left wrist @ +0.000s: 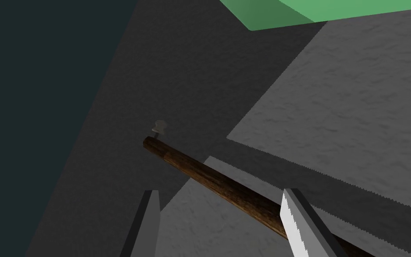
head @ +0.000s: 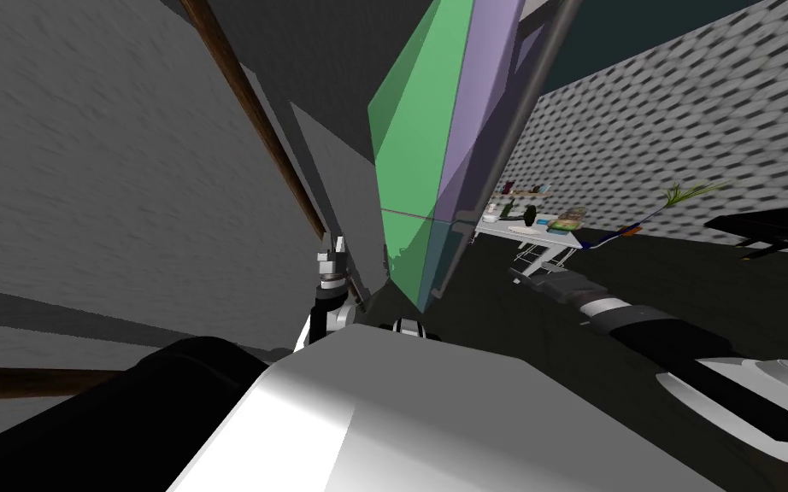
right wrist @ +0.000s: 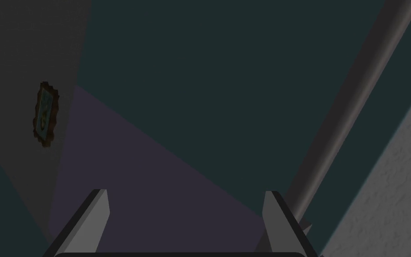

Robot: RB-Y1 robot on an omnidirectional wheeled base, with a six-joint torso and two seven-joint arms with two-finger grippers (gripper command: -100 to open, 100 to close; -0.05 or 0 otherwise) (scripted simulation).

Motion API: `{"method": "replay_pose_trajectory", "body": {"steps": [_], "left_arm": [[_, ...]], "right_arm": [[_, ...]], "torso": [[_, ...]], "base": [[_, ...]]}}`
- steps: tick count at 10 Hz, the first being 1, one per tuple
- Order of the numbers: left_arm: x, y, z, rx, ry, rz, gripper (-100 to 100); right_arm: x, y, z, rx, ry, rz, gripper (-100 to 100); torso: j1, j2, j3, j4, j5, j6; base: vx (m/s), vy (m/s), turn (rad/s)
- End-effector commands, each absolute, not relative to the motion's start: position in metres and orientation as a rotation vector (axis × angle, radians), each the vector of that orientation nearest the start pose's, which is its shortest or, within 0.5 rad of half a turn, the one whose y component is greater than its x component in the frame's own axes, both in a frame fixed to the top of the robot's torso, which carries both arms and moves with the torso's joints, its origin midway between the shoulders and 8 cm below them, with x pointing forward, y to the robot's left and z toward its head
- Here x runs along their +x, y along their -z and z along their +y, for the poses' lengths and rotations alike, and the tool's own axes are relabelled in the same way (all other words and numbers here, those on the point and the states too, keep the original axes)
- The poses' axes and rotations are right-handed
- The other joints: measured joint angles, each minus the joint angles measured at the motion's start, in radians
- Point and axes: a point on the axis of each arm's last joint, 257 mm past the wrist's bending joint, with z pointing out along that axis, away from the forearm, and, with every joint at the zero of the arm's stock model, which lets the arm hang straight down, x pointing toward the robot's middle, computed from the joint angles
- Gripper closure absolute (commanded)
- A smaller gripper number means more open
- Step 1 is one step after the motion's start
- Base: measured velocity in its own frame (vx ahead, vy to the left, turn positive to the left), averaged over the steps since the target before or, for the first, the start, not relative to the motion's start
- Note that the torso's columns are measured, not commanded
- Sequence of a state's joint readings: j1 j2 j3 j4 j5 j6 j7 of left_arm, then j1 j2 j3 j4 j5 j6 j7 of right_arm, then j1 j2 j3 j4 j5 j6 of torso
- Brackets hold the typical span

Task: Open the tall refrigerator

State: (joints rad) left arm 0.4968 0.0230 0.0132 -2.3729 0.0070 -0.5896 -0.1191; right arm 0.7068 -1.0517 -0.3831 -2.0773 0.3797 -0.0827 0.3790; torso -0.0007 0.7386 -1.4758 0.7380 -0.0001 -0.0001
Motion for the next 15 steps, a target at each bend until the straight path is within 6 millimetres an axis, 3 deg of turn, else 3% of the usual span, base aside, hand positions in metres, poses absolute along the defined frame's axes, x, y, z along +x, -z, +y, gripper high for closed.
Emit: {"method": "replay_pose_trajectory", "body": {"steps": [1,2,6,15], "left_arm": [[0.306,-0.081,0.272,-0.455,1.222,0.519,0],[0.306,-0.081,0.272,-0.455,1.222,0.519,0],[0.306,-0.081,0.272,-0.455,1.222,0.519,0],[0.306,-0.081,0.272,-0.455,1.222,0.519,0]], "right_arm": [[0.408,0.070,-0.464,-0.413,0.249,1.639,-100],[0.409,0.069,-0.463,-0.425,0.250,1.639,-100],[0.426,0.042,-0.488,-0.525,0.413,1.633,-100],[0.456,-0.008,-0.500,-0.690,0.620,1.575,-100]], "torso": [[0.000,0.001,0.001,0.001,0.000,0.000],[0.004,0.001,0.001,0.000,0.001,0.000],[0.003,-0.003,-0.001,-0.001,0.001,0.000],[-0.001,-0.001,-0.001,0.000,-0.001,0.000]], "base": [[0.036,0.236,-0.025],[0.024,0.169,-0.019],[0.046,0.180,-0.019],[0.028,0.136,-0.019]]}}
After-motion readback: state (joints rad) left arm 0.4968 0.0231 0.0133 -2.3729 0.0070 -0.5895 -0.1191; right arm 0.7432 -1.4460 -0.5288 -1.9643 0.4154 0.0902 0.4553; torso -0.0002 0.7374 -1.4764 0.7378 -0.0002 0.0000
